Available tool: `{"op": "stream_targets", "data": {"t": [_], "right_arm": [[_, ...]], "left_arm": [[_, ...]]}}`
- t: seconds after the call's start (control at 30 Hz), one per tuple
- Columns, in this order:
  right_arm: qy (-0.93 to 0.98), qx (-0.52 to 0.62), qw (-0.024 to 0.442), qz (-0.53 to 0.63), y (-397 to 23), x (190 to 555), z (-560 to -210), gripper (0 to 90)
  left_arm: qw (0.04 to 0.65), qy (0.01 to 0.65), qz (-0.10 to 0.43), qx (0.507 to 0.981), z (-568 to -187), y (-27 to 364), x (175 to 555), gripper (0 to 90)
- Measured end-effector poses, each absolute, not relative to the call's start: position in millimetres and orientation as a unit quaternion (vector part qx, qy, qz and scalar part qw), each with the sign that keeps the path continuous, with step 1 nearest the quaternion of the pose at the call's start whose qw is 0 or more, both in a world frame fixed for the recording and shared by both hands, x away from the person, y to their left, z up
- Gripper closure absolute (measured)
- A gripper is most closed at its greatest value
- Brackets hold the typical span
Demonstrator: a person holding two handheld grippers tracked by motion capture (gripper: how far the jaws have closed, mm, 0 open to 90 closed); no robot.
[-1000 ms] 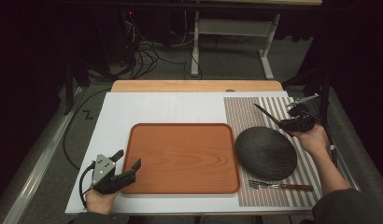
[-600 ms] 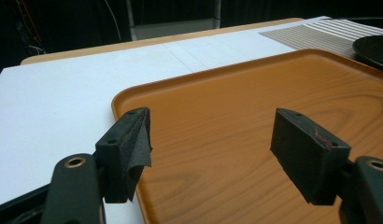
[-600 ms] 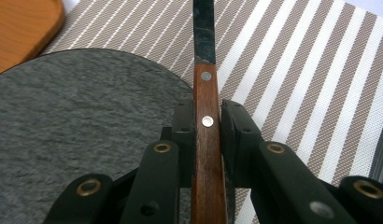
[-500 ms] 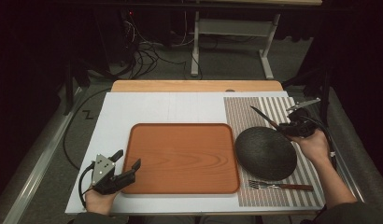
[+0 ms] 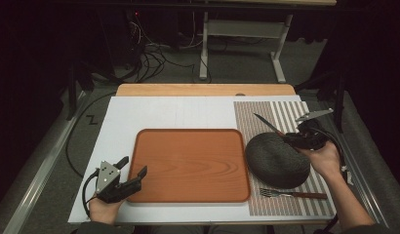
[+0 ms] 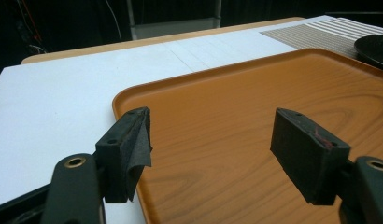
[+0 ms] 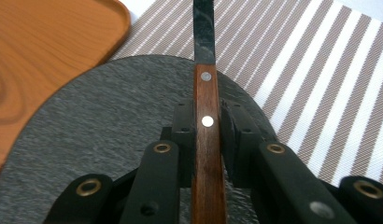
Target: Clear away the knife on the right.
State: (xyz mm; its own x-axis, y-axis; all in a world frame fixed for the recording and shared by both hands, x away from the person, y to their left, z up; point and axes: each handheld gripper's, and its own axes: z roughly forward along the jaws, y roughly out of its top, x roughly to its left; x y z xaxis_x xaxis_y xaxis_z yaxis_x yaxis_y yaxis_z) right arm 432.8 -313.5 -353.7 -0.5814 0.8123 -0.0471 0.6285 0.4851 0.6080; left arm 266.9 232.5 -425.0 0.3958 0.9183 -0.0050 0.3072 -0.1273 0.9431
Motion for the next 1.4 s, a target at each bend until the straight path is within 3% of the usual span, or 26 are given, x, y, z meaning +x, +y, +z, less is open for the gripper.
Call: {"op": "stream_targets", "data": {"t": [1.4], "right_arm": [[0.864,0.372,0.131,0.314,-265.5,380.8,-363.3,78.5]], "left_arm": [[0.483,0.449,0.319,0.681,-424.9,232.1,266.0,29.0]]}}
